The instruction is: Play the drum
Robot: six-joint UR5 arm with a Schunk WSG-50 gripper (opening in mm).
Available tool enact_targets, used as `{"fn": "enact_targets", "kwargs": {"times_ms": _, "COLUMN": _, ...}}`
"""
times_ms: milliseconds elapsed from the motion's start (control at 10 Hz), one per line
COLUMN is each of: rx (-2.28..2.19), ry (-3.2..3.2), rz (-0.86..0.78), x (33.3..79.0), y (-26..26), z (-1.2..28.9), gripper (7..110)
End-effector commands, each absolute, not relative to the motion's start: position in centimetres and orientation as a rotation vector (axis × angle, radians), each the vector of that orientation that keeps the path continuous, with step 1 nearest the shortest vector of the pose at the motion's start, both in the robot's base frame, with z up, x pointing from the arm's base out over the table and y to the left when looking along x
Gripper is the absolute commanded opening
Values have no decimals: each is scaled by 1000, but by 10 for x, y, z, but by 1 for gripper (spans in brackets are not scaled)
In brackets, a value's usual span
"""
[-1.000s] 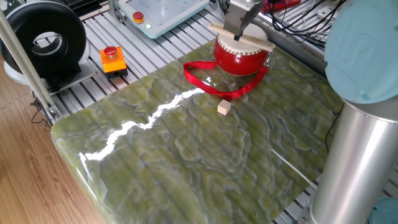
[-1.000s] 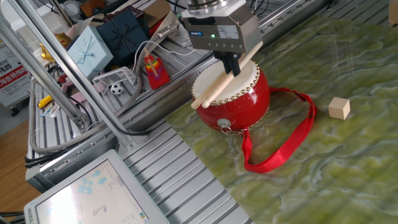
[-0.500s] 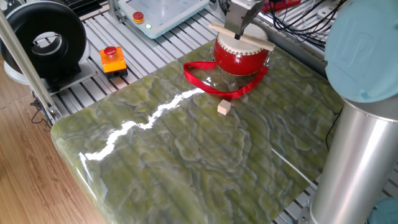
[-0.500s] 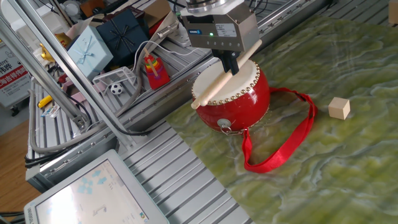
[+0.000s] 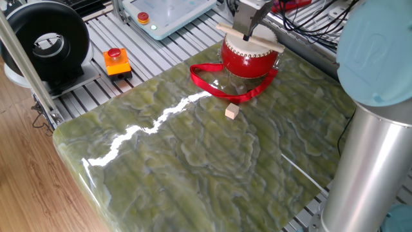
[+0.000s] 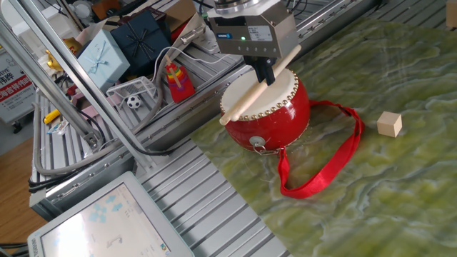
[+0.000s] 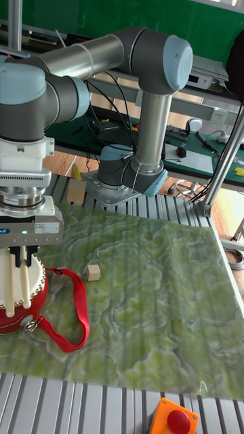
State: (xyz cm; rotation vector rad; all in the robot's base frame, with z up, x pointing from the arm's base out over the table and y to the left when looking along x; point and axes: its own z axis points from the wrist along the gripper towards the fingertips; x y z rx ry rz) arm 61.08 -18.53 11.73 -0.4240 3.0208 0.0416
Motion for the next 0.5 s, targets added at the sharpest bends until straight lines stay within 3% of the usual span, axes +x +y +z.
{"fn": "enact_targets", "kwargs": {"times_ms": 0, "rx": -443, "ry": 3010, "rz": 59, "x": 611, "y": -183, "z": 119, "gripper": 7}}
{"fn": "enact_targets", "kwargs": {"times_ms": 400, "rx": -454, "ry": 3007, "rz": 51, "x": 611, "y": -189, "z": 117, "gripper": 7}}
